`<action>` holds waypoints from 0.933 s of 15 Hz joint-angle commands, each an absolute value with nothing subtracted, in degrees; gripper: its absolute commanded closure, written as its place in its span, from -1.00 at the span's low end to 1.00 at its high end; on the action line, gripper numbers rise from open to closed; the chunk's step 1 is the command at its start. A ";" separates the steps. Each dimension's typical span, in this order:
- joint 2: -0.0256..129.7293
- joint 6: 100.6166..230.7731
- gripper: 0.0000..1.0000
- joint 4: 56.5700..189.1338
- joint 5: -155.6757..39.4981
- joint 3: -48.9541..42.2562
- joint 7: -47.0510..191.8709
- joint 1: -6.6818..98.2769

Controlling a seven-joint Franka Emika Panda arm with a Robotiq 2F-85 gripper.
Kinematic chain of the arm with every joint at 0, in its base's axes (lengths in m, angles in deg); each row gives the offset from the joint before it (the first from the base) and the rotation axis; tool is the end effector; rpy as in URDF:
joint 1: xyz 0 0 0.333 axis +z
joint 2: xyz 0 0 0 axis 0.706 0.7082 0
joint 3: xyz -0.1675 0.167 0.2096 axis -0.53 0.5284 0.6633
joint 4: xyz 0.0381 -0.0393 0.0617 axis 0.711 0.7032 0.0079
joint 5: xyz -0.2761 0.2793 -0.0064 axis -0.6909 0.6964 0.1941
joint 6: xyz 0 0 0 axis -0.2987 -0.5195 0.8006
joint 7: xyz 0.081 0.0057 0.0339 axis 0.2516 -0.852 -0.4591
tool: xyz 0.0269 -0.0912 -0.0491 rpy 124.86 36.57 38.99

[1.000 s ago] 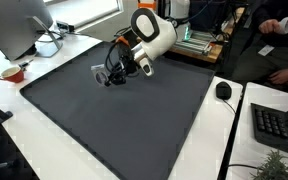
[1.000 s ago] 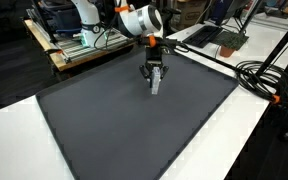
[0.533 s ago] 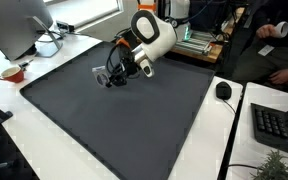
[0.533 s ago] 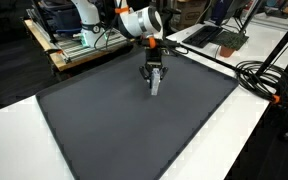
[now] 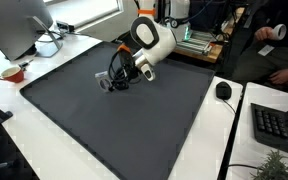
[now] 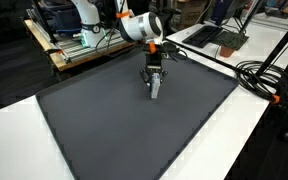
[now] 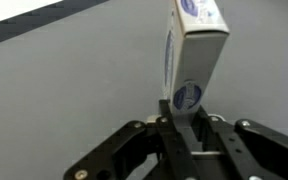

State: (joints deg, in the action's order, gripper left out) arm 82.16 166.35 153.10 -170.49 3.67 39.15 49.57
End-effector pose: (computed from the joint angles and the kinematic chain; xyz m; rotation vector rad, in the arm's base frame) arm 0.5297 0.0620 0.1069 0.7224 2.0607 -0.4297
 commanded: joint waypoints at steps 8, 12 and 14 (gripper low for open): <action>85.09 168.52 0.83 150.25 -170.44 3.59 38.79 48.72; 84.85 168.92 0.00 150.41 -170.09 3.58 38.50 48.63; 84.61 169.26 -0.27 150.64 -169.94 3.55 38.40 48.56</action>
